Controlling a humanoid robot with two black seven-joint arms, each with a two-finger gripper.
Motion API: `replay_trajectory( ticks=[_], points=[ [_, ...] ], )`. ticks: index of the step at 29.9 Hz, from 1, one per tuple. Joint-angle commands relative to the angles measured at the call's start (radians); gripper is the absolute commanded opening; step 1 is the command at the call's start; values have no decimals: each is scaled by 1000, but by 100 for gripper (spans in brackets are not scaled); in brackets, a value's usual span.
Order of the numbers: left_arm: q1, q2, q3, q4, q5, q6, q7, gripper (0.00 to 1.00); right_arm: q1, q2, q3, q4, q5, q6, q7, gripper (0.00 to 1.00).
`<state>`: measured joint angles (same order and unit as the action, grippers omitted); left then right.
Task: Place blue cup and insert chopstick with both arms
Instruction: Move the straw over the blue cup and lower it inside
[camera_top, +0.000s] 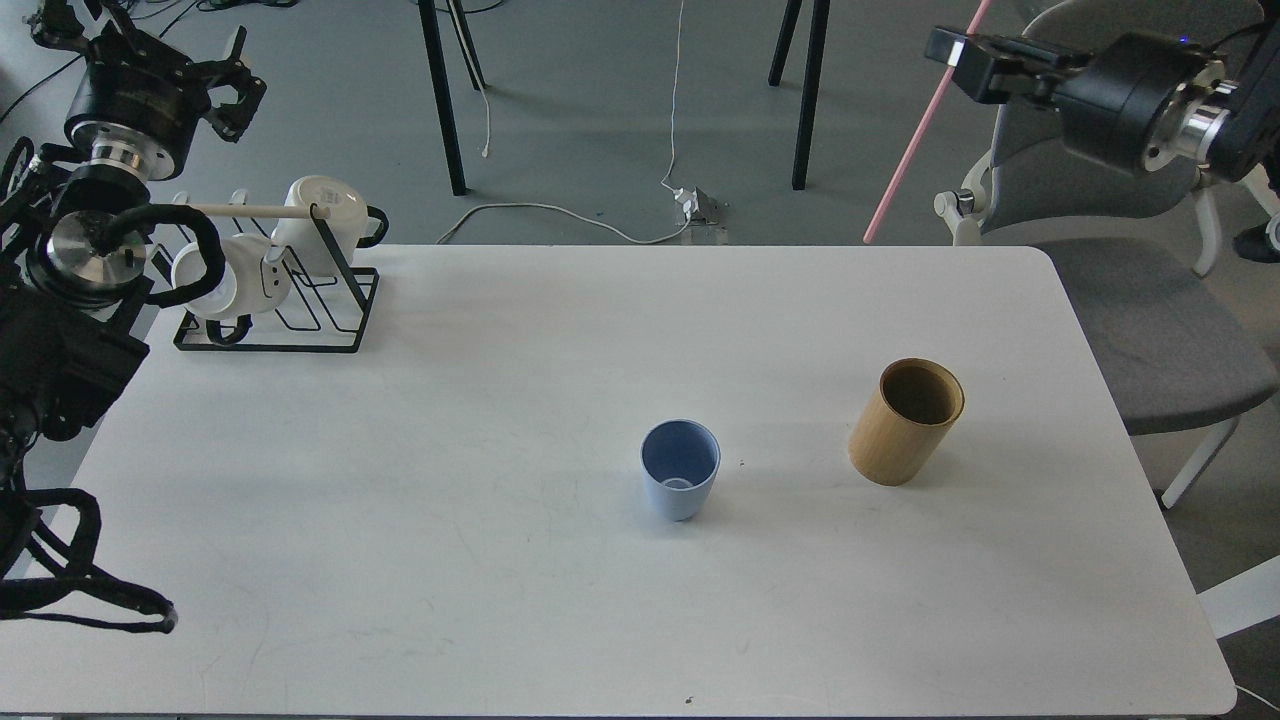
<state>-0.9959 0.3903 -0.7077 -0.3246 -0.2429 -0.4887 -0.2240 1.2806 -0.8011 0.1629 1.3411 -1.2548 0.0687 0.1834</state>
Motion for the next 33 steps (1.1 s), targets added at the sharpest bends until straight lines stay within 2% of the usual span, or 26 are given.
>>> replay_trajectory(
  ticks=[1, 8, 19, 27, 30, 33],
  points=[
    [0, -2, 1, -2, 1, 0, 2, 100, -76, 152, -2, -29, -6, -4, -24, 0],
    [-1, 9, -1, -5, 1, 0, 0, 100, -178, 289, -17, -45, -11, -1, -27, 0],
    [0, 9, -7, -7, -1, 0, -5, 100, -191, 382, -77, -131, -11, -1, -27, 0],
    [0, 10, -9, -7, -1, 0, -3, 100, -198, 396, -154, -132, -31, -1, -27, 2],
    [0, 9, -4, -8, -1, 0, -3, 100, -198, 402, -155, -137, -35, -1, -28, 6],
    [0, 9, -4, -8, -1, 0, -3, 100, -204, 407, -155, -154, -51, -1, -27, 22]
  ],
)
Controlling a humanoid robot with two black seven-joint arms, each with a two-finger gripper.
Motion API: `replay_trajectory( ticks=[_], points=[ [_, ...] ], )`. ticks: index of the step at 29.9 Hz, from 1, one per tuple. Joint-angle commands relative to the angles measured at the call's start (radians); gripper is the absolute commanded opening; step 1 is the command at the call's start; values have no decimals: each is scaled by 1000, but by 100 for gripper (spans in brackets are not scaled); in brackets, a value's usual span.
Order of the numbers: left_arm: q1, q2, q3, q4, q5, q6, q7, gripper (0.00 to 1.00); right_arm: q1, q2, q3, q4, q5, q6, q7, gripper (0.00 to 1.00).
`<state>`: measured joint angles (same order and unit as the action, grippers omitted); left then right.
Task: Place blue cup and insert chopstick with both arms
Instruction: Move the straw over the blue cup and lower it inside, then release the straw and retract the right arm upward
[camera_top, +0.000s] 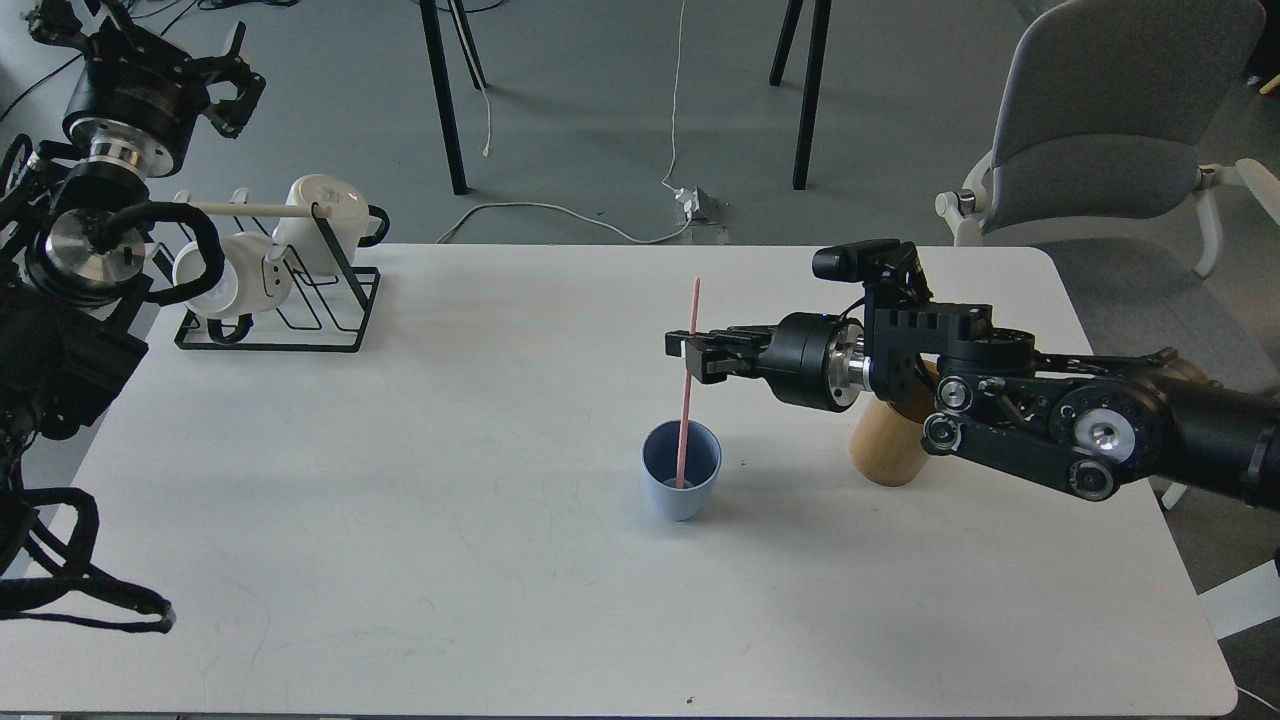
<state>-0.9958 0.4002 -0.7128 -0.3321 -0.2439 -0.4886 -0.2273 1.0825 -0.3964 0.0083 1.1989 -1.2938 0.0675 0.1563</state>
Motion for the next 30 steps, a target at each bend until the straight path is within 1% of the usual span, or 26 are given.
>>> replay_trajectory(
  ticks=[1, 3, 6, 9, 11, 12, 13, 14, 15, 19, 24, 27, 30],
  points=[
    [0, -1, 1, -1, 0, 0, 0, 100, -9, 2, -1, -12, -12, 0, 0, 28],
    [-1, -1, 1, -1, 0, 0, 0, 100, -10, -1, 1, -10, -12, 0, 0, 34],
    [-1, 0, 3, -1, 0, 0, 0, 100, -12, -5, 8, -7, -7, 0, 0, 40],
    [-1, 2, 3, -1, 2, 0, -3, 100, -13, -10, 21, -1, 2, 0, 0, 52],
    [-1, 2, 3, -1, 2, 0, -3, 100, -13, -16, 38, 13, 5, -2, 2, 64],
    [0, 2, 3, -1, 0, 0, -3, 100, -13, -28, 62, 18, 7, -2, 3, 72],
    [-1, 2, 3, -1, 2, 0, -3, 100, -12, -45, 93, 18, 8, 0, 3, 81],
    [-1, 3, 3, -1, 0, 0, -3, 100, -10, -62, 135, 16, 16, 0, 5, 94],
    [-1, 3, 3, -1, 2, 0, -3, 100, -10, -74, 194, 8, 28, 2, 5, 98],
    [-1, 5, 1, -1, 0, 0, -1, 100, -13, -97, 398, -41, 170, 6, 5, 99],
    [-7, -14, 3, -1, 0, 0, -9, 100, -16, -120, 538, -129, 503, 0, 6, 99],
    [-9, -32, 4, -1, 2, 0, -7, 100, -21, -127, 602, -198, 718, 2, 20, 99],
    [-9, -43, 4, -1, 2, 0, 0, 100, -27, -127, 669, -275, 926, 9, 51, 99]
  ],
)
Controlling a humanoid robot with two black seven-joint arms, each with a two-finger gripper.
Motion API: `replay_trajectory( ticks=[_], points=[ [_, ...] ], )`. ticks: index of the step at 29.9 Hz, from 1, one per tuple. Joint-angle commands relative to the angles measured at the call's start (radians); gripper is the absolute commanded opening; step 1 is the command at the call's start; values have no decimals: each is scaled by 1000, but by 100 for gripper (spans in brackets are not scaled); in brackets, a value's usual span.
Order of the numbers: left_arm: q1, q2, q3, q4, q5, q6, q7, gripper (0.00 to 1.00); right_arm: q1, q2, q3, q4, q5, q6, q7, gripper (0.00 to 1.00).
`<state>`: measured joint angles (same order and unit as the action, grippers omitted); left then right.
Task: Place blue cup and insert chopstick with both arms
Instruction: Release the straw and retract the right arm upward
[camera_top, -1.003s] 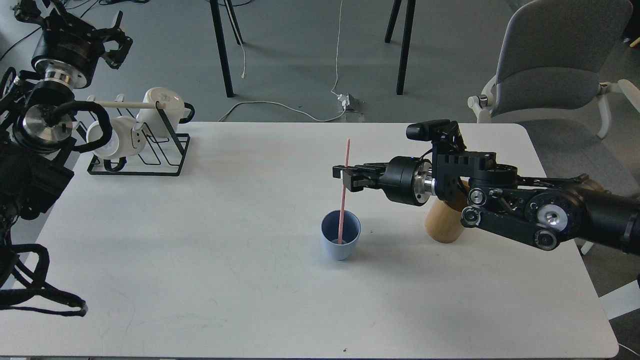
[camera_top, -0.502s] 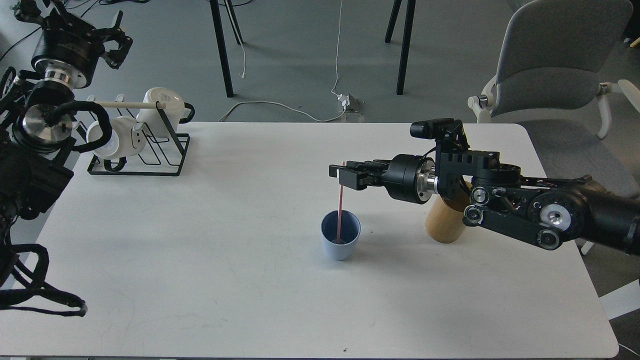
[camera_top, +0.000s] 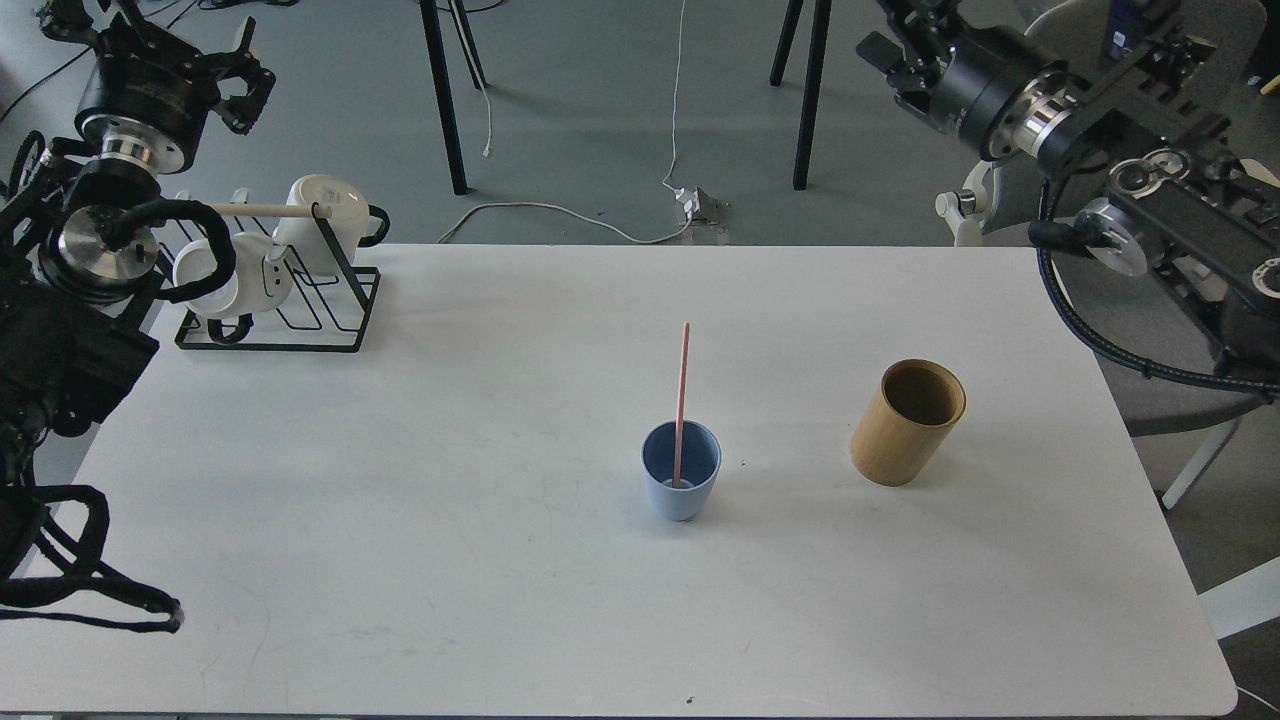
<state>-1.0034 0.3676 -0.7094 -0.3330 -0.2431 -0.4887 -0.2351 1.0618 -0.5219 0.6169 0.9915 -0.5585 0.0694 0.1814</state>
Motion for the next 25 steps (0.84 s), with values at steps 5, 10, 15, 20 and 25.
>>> replay_trajectory(
  ticks=[5, 10, 15, 20, 25],
  points=[
    [-4, -13, 1, -1, 1, 0, 11, 100, -45, 5, 113, -152, 487, 62, 26, 99],
    [-1, -13, 1, -9, 1, 0, 11, 100, -71, 19, 124, -286, 655, 143, 21, 99],
    [5, -15, 1, -9, 1, 0, 8, 100, -82, 83, 158, -407, 749, 271, 20, 99],
    [2, -15, -1, -11, 1, 0, 0, 100, -82, 131, 198, -479, 750, 282, 21, 99],
    [-1, -12, 1, -9, 1, 0, 2, 100, -78, 141, 202, -478, 749, 309, 33, 99]
  ],
)
